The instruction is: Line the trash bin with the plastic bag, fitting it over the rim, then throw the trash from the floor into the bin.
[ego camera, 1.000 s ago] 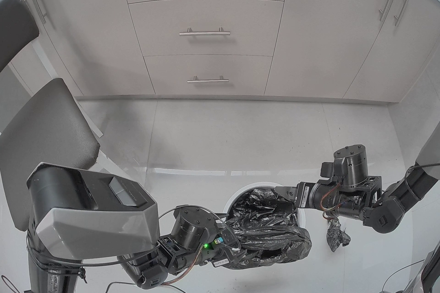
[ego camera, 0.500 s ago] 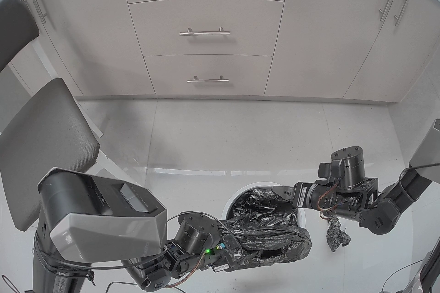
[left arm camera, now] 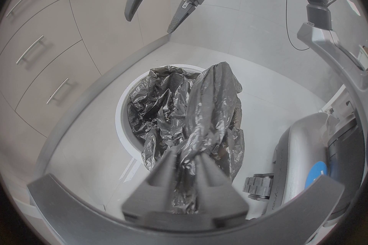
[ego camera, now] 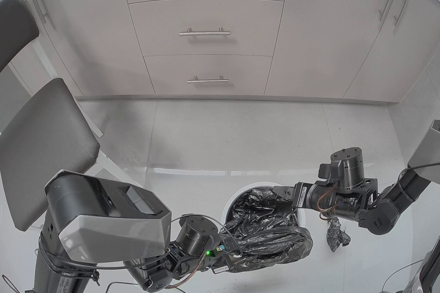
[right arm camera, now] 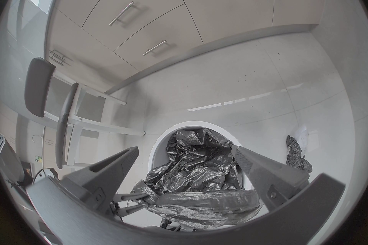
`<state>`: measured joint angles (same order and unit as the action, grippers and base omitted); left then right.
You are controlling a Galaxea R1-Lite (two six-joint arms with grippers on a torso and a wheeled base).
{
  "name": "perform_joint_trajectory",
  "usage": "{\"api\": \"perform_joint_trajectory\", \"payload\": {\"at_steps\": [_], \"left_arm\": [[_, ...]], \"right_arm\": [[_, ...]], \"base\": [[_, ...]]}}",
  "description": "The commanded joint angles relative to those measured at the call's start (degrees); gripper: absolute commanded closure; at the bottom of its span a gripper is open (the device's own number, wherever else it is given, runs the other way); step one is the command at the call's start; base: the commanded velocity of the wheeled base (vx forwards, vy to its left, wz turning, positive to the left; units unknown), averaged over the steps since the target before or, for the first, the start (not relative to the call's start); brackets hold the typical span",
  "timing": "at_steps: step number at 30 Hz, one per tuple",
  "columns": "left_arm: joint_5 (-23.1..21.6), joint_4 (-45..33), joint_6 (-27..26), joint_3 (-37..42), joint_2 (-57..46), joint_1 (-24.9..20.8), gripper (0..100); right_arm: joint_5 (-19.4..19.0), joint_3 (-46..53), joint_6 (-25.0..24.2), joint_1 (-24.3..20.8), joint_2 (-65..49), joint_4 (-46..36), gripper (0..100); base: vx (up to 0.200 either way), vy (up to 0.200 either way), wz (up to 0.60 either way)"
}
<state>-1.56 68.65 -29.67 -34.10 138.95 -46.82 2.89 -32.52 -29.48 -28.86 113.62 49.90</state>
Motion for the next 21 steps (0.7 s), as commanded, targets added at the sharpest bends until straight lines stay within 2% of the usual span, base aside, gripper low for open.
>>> {"api": "perform_joint_trajectory", "payload": {"at_steps": [1, 7, 10, 11, 12, 14, 17, 19, 21], "left_arm": [[0.0, 0.0, 0.6, -0.1, -0.3, 0.0, 100], [1.2, 0.5, 5.1, -2.1, -1.7, -0.2, 100], [5.9, 3.3, 11.9, -4.0, -2.6, -1.1, 100], [6.2, 3.4, 12.4, -4.0, -2.7, -1.2, 100], [9.7, 4.8, 18.2, -5.6, -3.2, -2.4, 100], [13.2, 5.4, 24.3, -7.9, -3.9, -3.4, 100], [14.0, 5.3, 29.1, -9.6, -5.0, -3.7, 100], [14.0, 5.3, 30.1, -9.8, -5.4, -3.7, 100], [14.1, 4.6, 35.9, -10.8, -7.3, -3.7, 100]], "right_arm": [[0.0, 0.0, 0.0, 0.0, -0.1, 0.0, 0], [0.1, 0.1, 0.1, -0.1, -0.4, 0.0, 0], [0.1, 0.5, 0.4, -0.1, -0.8, 0.0, 0], [0.1, 0.6, 0.5, -0.1, -0.9, 0.0, 0], [0.1, 1.2, 0.8, -0.1, -1.4, -0.1, 0], [0.1, 2.4, 2.0, -0.2, -2.3, -0.1, 0], [0.0, 2.8, 3.9, -0.2, -3.0, -0.2, 0], [0.0, 3.0, 4.3, -0.2, -3.1, -0.2, 0], [0.0, 3.7, 5.5, -0.7, -4.0, -0.4, 0]], "base": [[0.000, 0.000, 0.00], [0.000, 0.000, 0.00], [0.000, 0.000, 0.00], [0.000, 0.000, 0.00], [0.000, 0.000, 0.00], [0.000, 0.000, 0.00], [0.000, 0.000, 0.00], [0.000, 0.000, 0.00], [0.000, 0.000, 0.00]]}}
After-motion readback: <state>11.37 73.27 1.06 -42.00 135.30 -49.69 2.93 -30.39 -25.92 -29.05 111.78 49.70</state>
